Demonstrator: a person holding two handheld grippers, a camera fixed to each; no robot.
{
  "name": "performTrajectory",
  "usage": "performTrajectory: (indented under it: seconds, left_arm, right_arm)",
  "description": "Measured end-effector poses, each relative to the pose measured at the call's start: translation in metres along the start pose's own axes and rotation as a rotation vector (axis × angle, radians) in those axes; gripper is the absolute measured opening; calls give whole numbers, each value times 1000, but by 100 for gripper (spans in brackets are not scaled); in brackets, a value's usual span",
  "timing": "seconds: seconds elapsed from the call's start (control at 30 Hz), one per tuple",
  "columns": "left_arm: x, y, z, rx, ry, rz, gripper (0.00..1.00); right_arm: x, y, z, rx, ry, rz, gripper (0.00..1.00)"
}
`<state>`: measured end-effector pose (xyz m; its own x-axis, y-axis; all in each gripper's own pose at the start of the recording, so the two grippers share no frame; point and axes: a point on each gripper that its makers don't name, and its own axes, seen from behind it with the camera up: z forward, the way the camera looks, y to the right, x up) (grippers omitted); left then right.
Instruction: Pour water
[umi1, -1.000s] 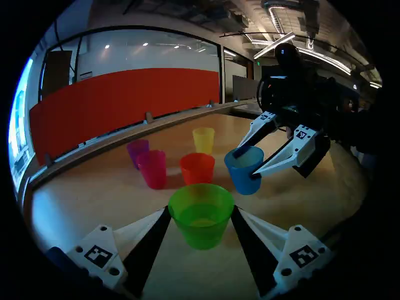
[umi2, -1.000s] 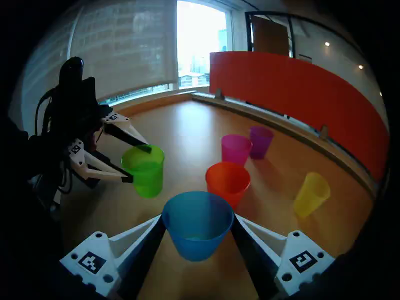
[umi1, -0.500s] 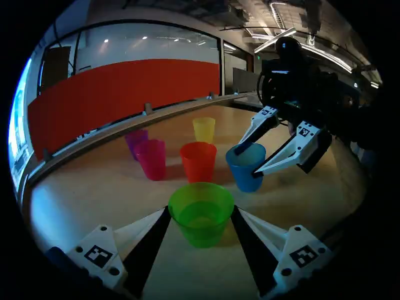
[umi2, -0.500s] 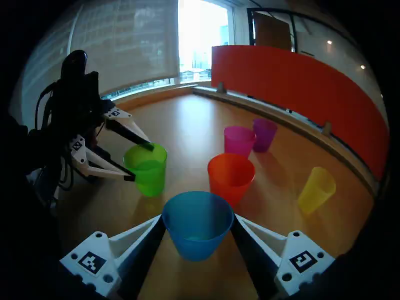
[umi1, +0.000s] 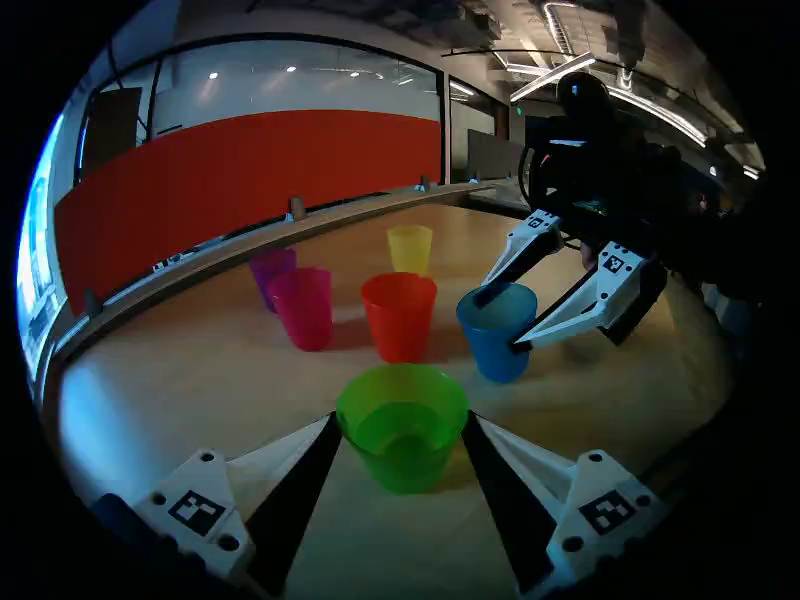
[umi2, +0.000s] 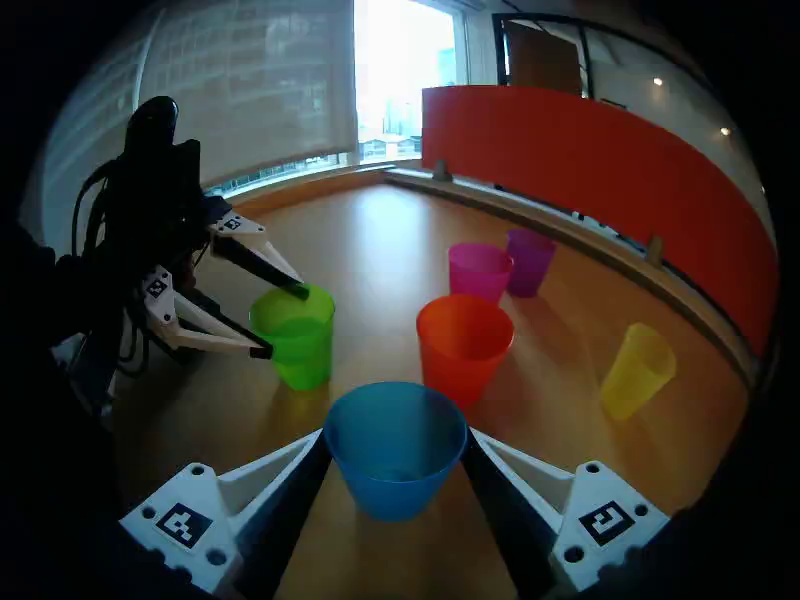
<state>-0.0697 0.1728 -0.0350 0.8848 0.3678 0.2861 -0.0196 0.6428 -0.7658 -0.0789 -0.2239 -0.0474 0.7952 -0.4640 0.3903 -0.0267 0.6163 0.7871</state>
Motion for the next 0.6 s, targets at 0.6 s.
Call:
performTrajectory:
  seconds: [0.6]
  left_arm:
    - [-5,2,-6,4,-9,7,87]
  right_arm:
    - [-8,-4,-6,-12,-7,-9,93]
